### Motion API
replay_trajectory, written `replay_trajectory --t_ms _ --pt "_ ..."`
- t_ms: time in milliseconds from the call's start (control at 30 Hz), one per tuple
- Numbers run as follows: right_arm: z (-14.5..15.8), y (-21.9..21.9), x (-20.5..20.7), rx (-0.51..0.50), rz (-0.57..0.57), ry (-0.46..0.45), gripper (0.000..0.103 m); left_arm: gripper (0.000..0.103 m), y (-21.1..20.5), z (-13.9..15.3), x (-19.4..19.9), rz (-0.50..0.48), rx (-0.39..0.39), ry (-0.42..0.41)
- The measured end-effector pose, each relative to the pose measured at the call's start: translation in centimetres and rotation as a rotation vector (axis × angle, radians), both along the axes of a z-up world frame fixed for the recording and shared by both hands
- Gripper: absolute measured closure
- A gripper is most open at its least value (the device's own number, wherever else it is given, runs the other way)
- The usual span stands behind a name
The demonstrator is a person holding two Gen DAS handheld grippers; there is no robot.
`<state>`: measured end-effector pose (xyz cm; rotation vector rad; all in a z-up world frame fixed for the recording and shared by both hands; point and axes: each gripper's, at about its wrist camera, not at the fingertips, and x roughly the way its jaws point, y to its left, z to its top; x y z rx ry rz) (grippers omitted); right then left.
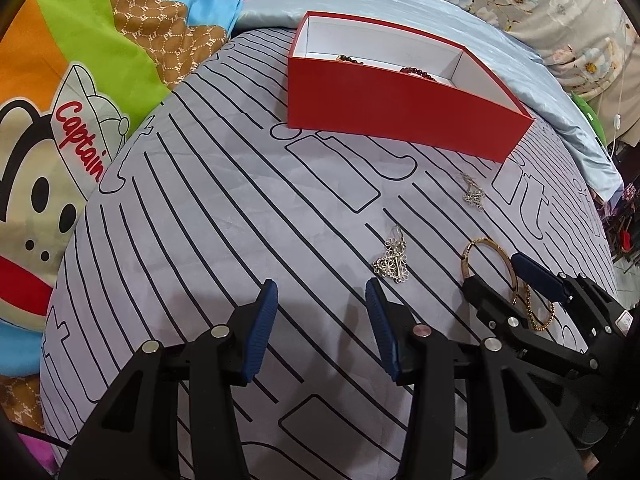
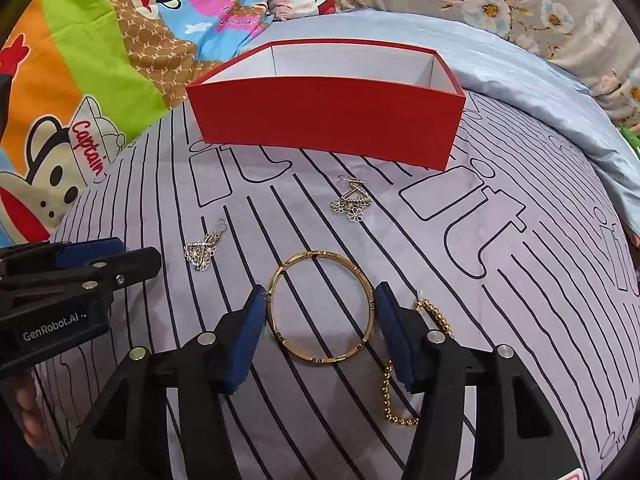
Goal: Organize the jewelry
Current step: 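Move the right tool around the gold bangle while the left tool approaches the gold bead chain, then close the right tool on the gold bangle while the left tool grips the gold bead chain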
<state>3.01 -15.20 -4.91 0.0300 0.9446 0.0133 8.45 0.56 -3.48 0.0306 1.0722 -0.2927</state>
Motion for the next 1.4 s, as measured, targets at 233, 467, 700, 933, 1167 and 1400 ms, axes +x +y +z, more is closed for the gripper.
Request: replay_trajectory --t_ms 233,467,700,933,1167,1400 --pt "3.0 -1.7 -1.4 0.05 -0.041 -0.075 0.049 0.06 -0.6 0.6 -0.1 -0.015 -0.003 -0.01" --pt "4.5 -6.2 -4.7 0.019 -0.153 -0.079 0.049 0.06 -3.5 1.7 -0.9 -0.088 -0.029 -0.022" --pt "4.0 -9.8 -6.9 0.038 -0.249 -0.066 0.049 0.06 -9.6 1.7 -2.5 -0.222 -0.053 -0.009" --pt "3.9 -11.1 -7.9 0.06 -0.276 -0.07 0.049 0.064 -14.0 0.0 -4.1 -0.299 -0.018 0.018" --pt "3.6 -11.2 -7.8 0.08 -0.27 -0.072 0.049 0.1 -14.4 -0.7 -4.5 -0.303 0.022 -0.026" --pt "3.6 -10.4 -7.5 0.093 -0.252 -0.072 0.049 0.1 -12.5 0.4 -4.2 -0.301 -0.03 -0.008"
